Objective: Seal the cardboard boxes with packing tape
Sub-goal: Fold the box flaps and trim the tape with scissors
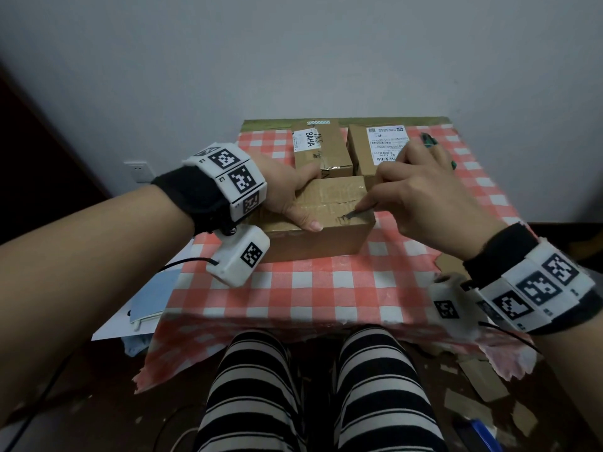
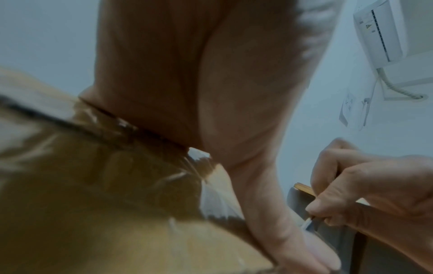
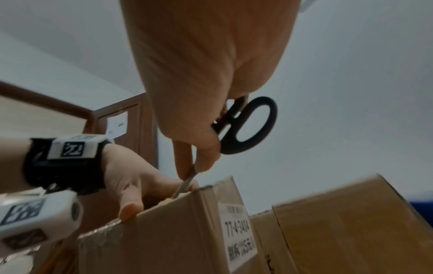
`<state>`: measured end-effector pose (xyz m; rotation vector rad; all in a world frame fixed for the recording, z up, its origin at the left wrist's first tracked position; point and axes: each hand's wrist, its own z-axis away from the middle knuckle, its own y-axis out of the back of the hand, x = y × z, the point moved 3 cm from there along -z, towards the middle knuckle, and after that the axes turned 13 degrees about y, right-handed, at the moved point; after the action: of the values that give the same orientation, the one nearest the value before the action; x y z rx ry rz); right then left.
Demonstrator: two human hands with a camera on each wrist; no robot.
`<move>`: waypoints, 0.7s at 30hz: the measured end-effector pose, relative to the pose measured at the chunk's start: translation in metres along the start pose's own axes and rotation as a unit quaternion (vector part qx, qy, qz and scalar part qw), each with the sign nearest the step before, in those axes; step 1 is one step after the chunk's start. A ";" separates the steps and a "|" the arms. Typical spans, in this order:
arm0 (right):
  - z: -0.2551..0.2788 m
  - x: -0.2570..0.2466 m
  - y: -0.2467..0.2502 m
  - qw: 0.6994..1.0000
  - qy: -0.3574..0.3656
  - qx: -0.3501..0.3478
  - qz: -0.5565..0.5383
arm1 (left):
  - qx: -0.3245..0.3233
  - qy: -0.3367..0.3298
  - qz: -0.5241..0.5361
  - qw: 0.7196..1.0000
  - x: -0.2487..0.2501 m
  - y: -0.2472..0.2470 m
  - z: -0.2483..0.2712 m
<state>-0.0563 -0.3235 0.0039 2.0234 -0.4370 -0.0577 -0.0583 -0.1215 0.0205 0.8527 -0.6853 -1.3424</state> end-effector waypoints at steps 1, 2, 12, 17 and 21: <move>-0.002 -0.002 0.002 1.000 0.010 -0.010 0.027 | -0.001 0.001 0.001 1.000 0.000 0.000 0.000; -0.003 -0.004 0.003 0.998 0.020 -0.020 0.052 | 0.000 0.001 0.002 1.000 0.000 0.000 0.000; -0.013 0.011 0.002 0.986 -0.060 -0.128 -0.086 | 0.000 -0.011 -0.012 1.000 0.000 -0.001 -0.002; -0.005 0.018 -0.004 0.961 -0.131 -0.105 -0.221 | -0.001 -0.019 -0.006 1.000 0.000 0.000 -0.003; 0.004 0.023 -0.013 0.943 -0.150 -0.074 -0.288 | -0.002 -0.022 -0.001 1.000 0.000 0.000 -0.004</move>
<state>-0.0323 -0.3287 -0.0059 1.9343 -0.0095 -0.7439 -0.0550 -0.1206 0.0181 0.8220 -0.7159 -1.3666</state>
